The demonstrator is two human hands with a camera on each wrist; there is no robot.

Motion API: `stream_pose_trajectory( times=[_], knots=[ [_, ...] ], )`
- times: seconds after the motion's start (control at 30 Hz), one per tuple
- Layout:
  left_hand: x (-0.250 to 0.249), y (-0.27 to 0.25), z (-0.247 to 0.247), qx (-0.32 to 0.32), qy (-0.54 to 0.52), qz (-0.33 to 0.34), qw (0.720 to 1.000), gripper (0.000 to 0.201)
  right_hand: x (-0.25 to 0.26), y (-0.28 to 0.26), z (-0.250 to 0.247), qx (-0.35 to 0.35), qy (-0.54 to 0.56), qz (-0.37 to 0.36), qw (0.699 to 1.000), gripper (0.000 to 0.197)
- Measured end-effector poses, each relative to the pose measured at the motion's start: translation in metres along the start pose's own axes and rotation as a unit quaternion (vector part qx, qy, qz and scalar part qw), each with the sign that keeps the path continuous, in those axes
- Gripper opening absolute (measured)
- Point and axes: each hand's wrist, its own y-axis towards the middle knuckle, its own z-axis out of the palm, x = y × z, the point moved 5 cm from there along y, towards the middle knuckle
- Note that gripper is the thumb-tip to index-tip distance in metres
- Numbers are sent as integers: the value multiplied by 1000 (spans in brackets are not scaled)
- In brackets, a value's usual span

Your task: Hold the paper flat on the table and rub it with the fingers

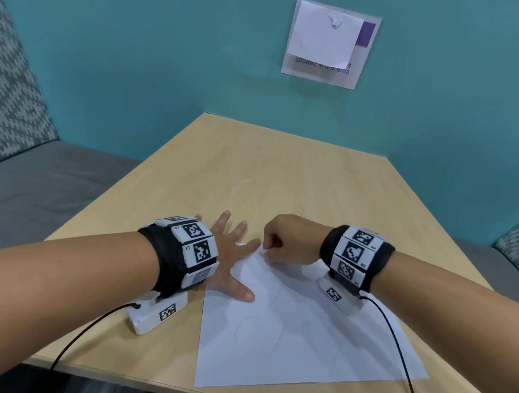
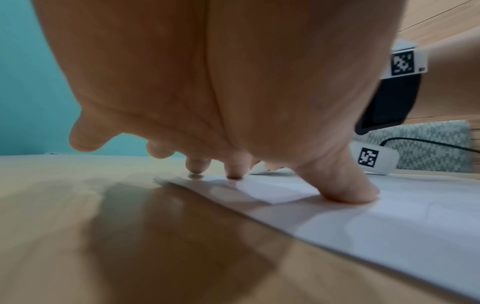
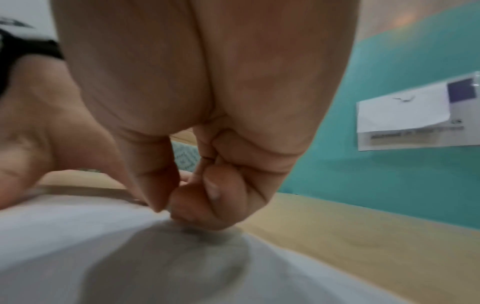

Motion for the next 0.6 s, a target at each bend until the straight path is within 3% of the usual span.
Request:
stream_pose_trajectory(
  times=[0.13, 0.33, 0.47, 0.6],
  knots=[
    [1, 0, 1, 1, -7, 5, 1000, 108, 24, -11, 21, 59, -4, -55, 997, 20],
    [0, 1, 0, 0, 2, -4, 1000, 113, -6, -6, -4, -4, -9, 6, 1000, 20],
    [2, 3, 1, -1, -2, 4, 1000, 112, 21, -17, 17, 50, 0, -60, 997, 9],
    [2, 3, 2, -1, -1, 0, 1000, 115, -8, -5, -4, -6, -8, 16, 1000, 19]
  ],
)
